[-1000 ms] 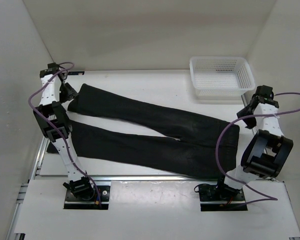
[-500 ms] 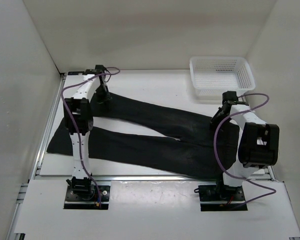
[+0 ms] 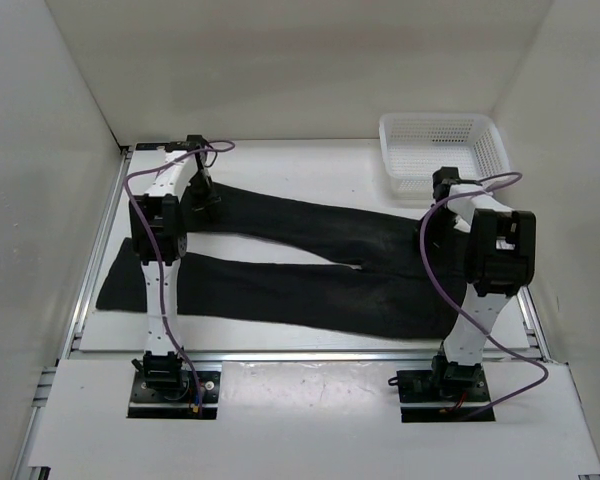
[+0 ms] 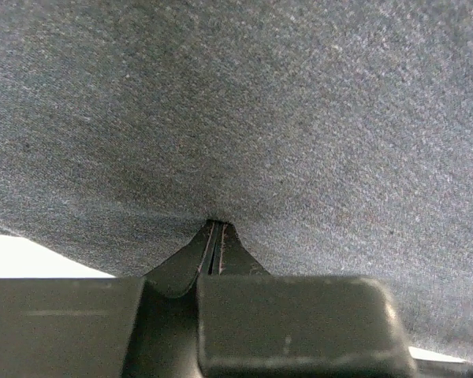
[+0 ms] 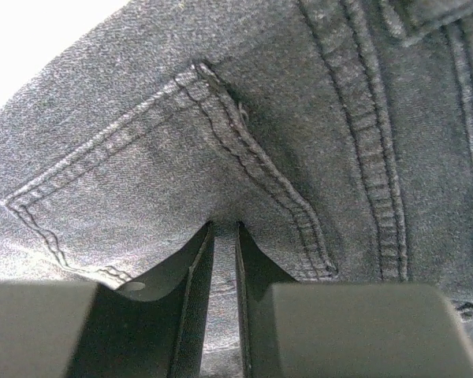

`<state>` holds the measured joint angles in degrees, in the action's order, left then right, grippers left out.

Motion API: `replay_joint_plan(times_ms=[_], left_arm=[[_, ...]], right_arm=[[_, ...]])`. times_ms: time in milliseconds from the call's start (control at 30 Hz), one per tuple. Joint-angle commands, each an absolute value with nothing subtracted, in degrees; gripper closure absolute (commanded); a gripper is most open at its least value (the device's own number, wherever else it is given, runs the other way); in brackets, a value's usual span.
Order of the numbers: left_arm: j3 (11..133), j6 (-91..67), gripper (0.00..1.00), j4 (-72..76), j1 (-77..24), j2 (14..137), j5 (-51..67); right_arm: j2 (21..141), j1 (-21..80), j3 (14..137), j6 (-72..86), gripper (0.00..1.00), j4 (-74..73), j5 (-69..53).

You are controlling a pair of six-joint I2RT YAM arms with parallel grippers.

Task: Fold and stack the trousers
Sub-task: Flatten the trousers out

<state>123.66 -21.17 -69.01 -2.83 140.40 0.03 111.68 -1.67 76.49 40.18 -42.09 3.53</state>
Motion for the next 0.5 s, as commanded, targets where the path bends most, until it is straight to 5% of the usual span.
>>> replay_joint_plan(times_ms=[0, 200, 267, 300, 333, 367, 467], left_arm=[[130.3, -20.5, 0.9, -69.2, -2.8, 143.6, 3.0], [143.0, -19.4, 0.9, -72.5, -2.8, 149.3, 4.0], [141.7, -19.4, 0.79, -71.0, -2.8, 145.1, 4.0], [139.9, -18.7, 0.7, -69.4, -2.8, 142.3, 3.5], [135.7, -18.7, 0.41, -67.7, -2.8, 139.3, 3.5], [133.8, -18.1, 0.26, -65.4, -2.8, 133.4, 2.6], [126.7, -18.1, 0.03, -64.9, -2.0, 123.4, -0.3]], right_arm=[[116.3, -1.5, 82.6, 41.2, 0.79, -41.5, 7.2], [120.8, -1.5, 93.0, 37.5, 0.79, -45.7, 11.9], [119.5, -1.5, 94.5, 36.8, 0.79, -46.4, 12.0], [116.7, -1.5, 94.5, 36.8, 0.78, -46.4, 12.5], [115.0, -1.5, 93.4, 36.0, 0.73, -46.4, 12.5], [113.1, -0.9, 91.3, 36.0, 0.55, -45.6, 12.5], [105.1, 0.3, 87.1, 34.8, 0.31, -45.1, 12.5]])
